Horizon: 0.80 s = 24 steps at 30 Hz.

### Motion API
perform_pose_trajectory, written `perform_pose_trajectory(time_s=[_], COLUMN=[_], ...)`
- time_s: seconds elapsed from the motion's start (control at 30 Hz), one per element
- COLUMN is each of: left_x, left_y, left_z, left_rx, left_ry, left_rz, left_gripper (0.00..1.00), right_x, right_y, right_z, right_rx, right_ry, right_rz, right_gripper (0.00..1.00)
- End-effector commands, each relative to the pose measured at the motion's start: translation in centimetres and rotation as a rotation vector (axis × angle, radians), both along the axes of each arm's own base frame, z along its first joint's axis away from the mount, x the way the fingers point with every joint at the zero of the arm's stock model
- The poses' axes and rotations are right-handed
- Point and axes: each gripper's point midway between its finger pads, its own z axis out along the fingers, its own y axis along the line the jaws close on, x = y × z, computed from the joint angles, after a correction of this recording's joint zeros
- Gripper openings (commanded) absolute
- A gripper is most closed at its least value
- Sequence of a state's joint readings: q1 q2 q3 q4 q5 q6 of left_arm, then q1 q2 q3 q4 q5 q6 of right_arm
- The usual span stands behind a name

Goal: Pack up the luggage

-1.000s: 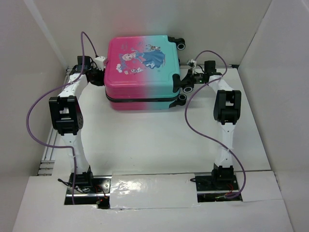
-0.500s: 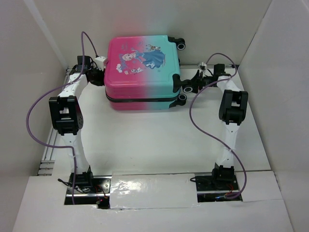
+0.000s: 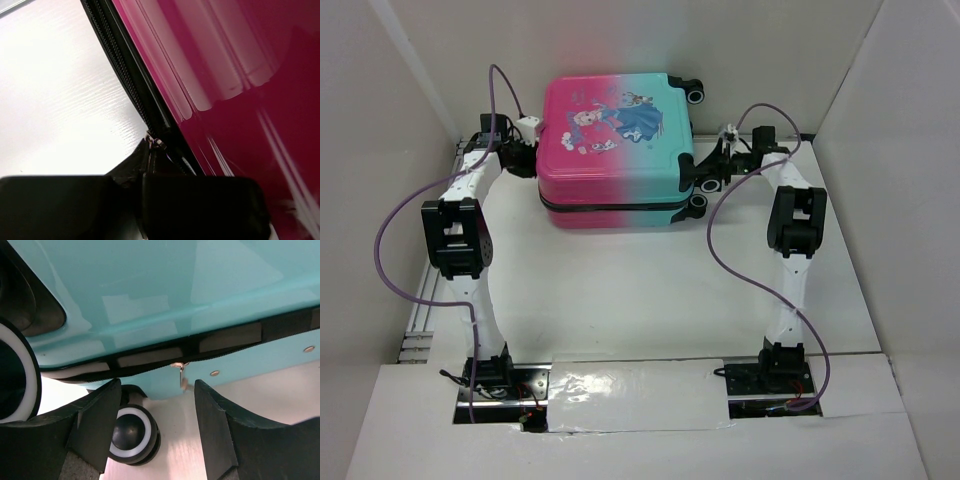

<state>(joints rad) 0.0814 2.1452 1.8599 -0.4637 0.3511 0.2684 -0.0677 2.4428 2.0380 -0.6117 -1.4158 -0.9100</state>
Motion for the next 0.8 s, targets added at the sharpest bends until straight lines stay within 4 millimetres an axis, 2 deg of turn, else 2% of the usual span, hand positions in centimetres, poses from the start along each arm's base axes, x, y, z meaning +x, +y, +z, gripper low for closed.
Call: perform_pose_trajectory(time_s=[0.0,0.07,0.1,0.27,0.37,0.43,0.47,0.6,0.73,0.77], left_x=[0.7,0.7,0.7,0.6,0.6,0.6,0.6,0.6,0.4,0.6], left_y=[-1.3,-1.2,-1.7,-1.7,-1.7,-1.6,-1.6,-1.6,-1.7,-1.6], left_z=[1.1,1.4,1.4,1.2,1.2,1.2,1.2,1.2,0.0,0.3], left_rx=[0.058,0.064,0.064,0.070,0.070,0.076,0.076,0.076,0.073,0.074], left_ry=[-0.040,-0.039,-0.040,-0.034,-0.034,-0.037,-0.037,-0.037,-0.006,-0.015], left_rz=[-0.087,-0.081,-0.090,-0.096,-0.096,-0.102,-0.102,-0.102,-0.104,-0.103], left_gripper=[0.00,0.00,0.00,0.00,0.00,0.00,0.00,0.00,0.00,0.00], right_x=[0.8,1.2,1.3,2.2,2.9,3.2,3.1,3.1,3.3,3.5], right_y=[0.3,0.3,0.3,1.2,2.1,2.1,2.6,2.8,2.9,2.9], right_z=[2.6,3.0,2.8,2.5,1.7,1.5,0.8,0.4,0.2,0.3], right_rx=[0.011,0.010,0.010,0.004,-0.019,-0.025,-0.024,0.005,0.013,0.012], right_ry=[-0.072,-0.098,-0.097,-0.112,-0.113,-0.112,-0.098,-0.090,-0.086,-0.098], right_rz=[0.012,0.011,0.011,0.019,0.012,0.003,0.013,0.038,0.043,0.043], right_gripper=[0.69,0.69,0.69,0.69,0.69,0.69,0.67,0.67,0.61,0.57])
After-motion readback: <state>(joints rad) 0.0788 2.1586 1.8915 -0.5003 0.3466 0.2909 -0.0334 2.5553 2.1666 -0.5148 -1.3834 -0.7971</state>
